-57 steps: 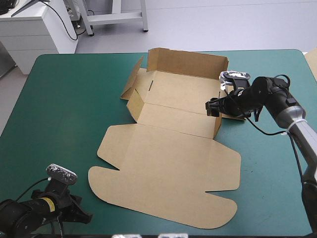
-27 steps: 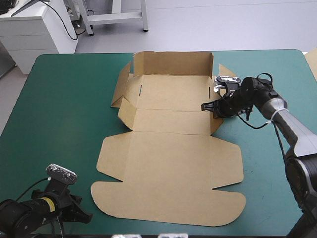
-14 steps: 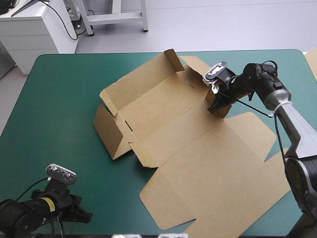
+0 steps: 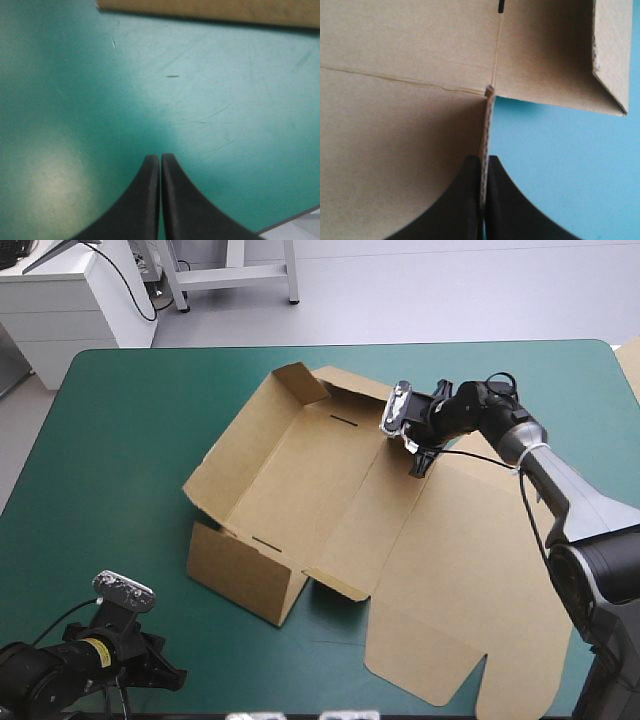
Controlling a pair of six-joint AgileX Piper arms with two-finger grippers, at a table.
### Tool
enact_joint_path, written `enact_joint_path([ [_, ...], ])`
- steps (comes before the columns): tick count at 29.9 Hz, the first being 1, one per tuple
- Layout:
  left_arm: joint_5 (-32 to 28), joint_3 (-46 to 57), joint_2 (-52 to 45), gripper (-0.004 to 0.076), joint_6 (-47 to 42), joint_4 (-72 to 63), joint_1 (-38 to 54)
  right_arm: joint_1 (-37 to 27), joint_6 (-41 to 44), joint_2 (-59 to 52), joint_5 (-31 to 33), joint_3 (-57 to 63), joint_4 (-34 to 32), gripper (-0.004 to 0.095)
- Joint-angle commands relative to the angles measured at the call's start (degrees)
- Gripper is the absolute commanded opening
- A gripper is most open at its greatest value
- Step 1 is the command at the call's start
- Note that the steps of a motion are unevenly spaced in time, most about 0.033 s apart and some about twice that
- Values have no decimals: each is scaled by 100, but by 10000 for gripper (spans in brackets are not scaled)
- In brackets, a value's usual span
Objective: Fold the box
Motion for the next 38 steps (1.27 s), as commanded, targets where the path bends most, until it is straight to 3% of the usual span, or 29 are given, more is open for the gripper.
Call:
enact_joint_path([
  [1,-211,-155,13,-8,-53,-13,-4,235,-575,-254,-548,-205,65,-21],
  [7,-211,-155,13,-8,-7,-13,-4,526,-967,-254,-1163,-211,396,-21],
  [13,-211,-155,13,-8,-7,-13,-4,580,-1822,-254,-828,-211,1807,-21],
  [18,-211,-155,13,-8,-7,-13,-4,580,-2599,-254,-403,-211,2538,-21],
  [31,-211,-155,13,-8,-7,-13,-4,580,-2683,-254,-455,-211,2892,7],
  [34,-211,-155,13,-8,-7,-13,-4,580,-2683,-254,-455,-211,2892,137],
  [38,-211,-155,13,-8,-7,-13,-4,580,-2640,-254,-455,-211,2892,533],
])
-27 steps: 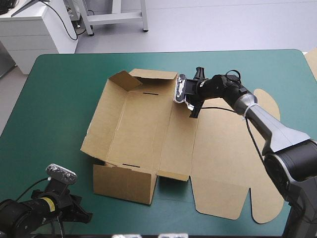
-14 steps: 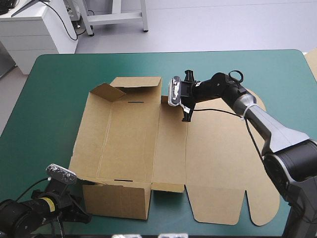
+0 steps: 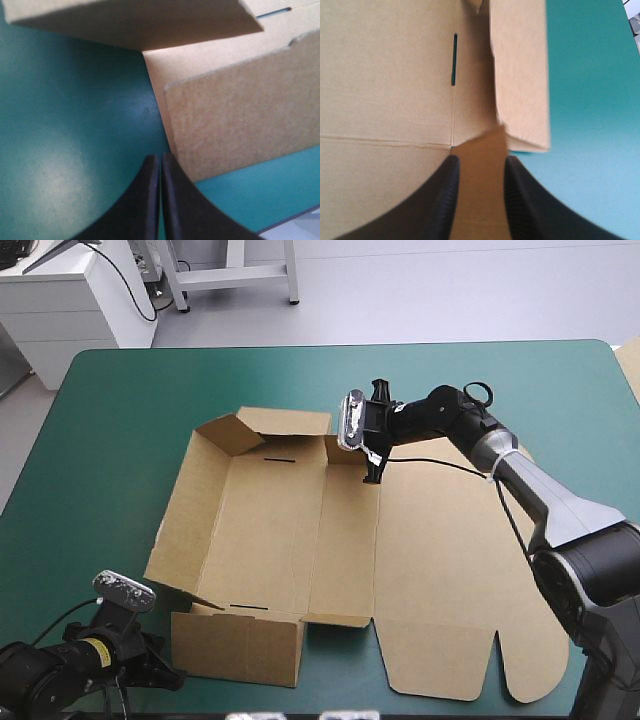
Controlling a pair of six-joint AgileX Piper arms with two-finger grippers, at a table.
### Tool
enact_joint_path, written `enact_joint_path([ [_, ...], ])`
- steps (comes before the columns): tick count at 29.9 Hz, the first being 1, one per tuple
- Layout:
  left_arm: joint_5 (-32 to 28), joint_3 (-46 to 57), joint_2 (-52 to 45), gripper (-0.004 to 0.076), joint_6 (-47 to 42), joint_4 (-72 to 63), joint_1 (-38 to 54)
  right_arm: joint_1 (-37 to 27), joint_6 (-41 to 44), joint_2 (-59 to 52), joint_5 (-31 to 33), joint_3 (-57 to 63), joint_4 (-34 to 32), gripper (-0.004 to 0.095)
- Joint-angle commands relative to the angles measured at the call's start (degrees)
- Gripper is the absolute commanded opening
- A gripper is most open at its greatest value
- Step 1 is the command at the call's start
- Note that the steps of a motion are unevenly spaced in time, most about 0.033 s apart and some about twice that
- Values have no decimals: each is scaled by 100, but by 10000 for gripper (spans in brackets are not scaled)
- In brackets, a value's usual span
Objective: Fold the box
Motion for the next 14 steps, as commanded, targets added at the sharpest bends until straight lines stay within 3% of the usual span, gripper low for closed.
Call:
enact_joint_path([
  [1,-211,-155,13,-8,-25,-13,-4,3,17,-336,-189,-205,233,641],
  [3,-211,-155,13,-8,-25,-13,-4,3,17,-336,-220,-205,233,797],
  [5,-211,-155,13,-8,-25,-13,-4,3,73,-347,-231,-205,233,842],
  [11,-211,-155,13,-8,-25,-13,-4,3,792,-608,-243,-205,209,770],
  [14,-211,-155,13,-8,-25,-13,-4,-6,1582,-781,-342,-205,153,637],
])
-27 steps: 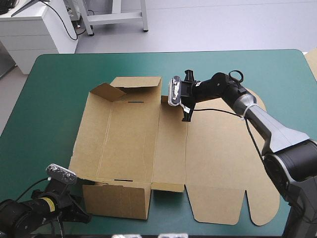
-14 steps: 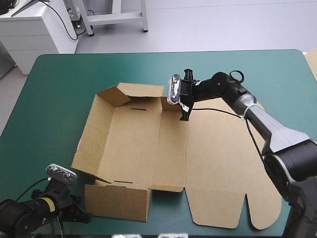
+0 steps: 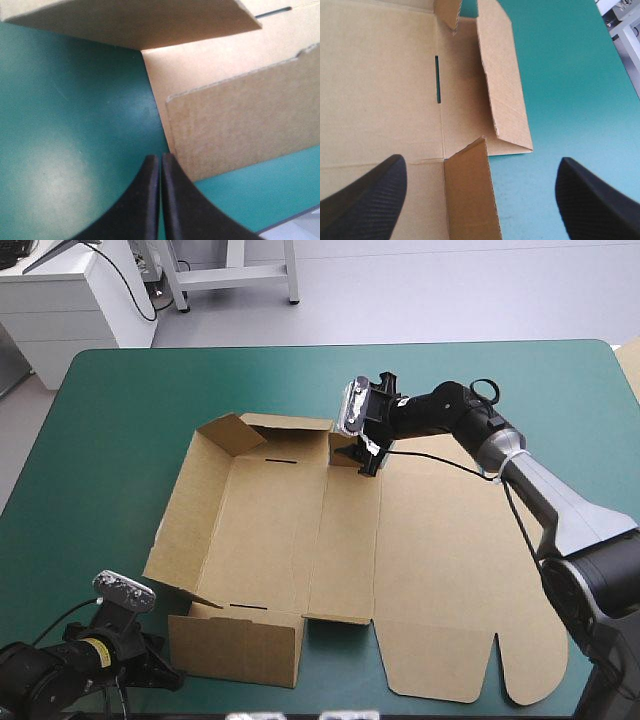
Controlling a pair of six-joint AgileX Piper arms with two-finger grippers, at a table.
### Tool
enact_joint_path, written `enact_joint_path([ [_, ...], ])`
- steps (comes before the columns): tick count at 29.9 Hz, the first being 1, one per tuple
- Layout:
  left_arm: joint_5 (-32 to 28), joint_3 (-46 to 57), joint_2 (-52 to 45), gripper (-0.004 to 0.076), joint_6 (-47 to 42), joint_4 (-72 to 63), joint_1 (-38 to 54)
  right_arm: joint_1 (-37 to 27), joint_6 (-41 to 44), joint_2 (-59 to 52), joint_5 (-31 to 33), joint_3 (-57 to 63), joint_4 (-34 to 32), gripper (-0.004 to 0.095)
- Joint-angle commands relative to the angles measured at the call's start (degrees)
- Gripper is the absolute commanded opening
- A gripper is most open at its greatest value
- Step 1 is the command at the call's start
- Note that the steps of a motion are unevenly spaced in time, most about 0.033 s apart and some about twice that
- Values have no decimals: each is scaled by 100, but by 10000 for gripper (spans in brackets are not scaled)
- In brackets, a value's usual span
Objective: Fold the box
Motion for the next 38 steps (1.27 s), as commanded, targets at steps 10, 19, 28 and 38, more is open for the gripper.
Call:
enact_joint_path([
  [10,-211,-155,13,-8,-25,-13,-4,-6,2219,-1282,439,-187,-1334,-6],
  [19,-189,-185,13,-8,-25,-13,-4,-6,4660,-1962,1833,-179,-3478,-7],
  [28,657,-1273,13,-8,-68,-13,-4,-6,6217,-2813,2445,288,-4521,-8],
  [38,112,-2698,203,-8,88,357,-4,-6,7051,-4030,2363,1696,-4877,-15],
])
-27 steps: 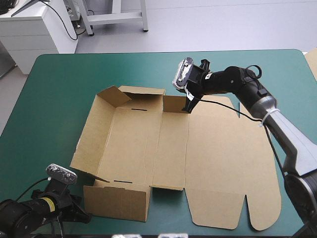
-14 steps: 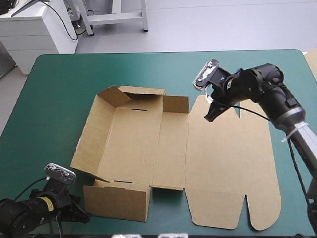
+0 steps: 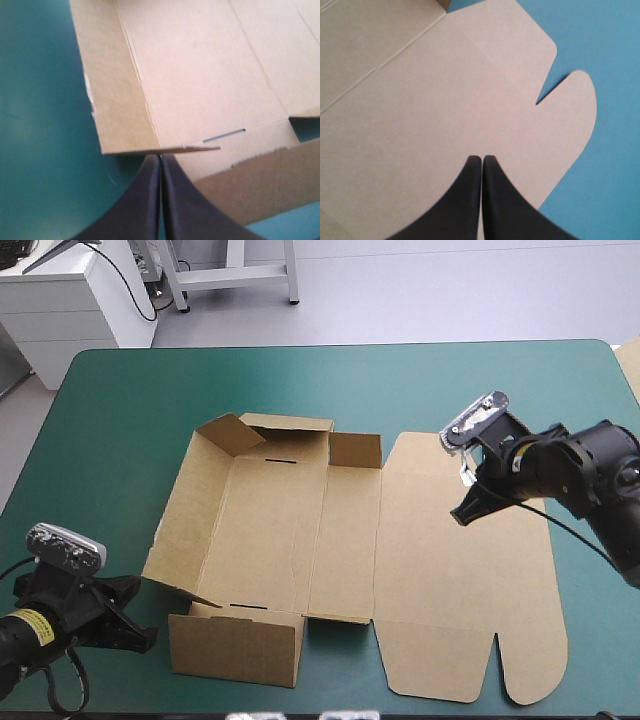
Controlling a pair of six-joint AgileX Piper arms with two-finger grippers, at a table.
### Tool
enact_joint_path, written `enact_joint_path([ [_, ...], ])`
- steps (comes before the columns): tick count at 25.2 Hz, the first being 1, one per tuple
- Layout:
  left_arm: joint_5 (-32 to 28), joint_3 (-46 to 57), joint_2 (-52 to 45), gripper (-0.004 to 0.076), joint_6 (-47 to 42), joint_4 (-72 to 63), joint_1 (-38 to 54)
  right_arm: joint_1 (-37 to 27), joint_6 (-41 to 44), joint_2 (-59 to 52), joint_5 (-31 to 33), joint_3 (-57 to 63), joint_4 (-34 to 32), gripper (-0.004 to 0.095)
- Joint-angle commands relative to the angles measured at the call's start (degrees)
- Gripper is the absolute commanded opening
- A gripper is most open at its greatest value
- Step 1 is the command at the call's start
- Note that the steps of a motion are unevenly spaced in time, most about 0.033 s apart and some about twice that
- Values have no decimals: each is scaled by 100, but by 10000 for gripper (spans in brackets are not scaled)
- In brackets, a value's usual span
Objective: Fold the box
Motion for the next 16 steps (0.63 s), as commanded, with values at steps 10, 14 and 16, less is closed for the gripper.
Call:
enact_joint_path([
  [10,-485,-1369,1542,7,49,783,-4,-6,1081,-1579,-214,1251,-800,-15],
  [14,-646,-1987,2573,19,252,742,-4,-6,1568,-2155,-160,1475,-966,-15],
  [16,-622,-2306,3100,20,571,456,2,-6,1598,-2384,-145,1609,-974,-15],
])
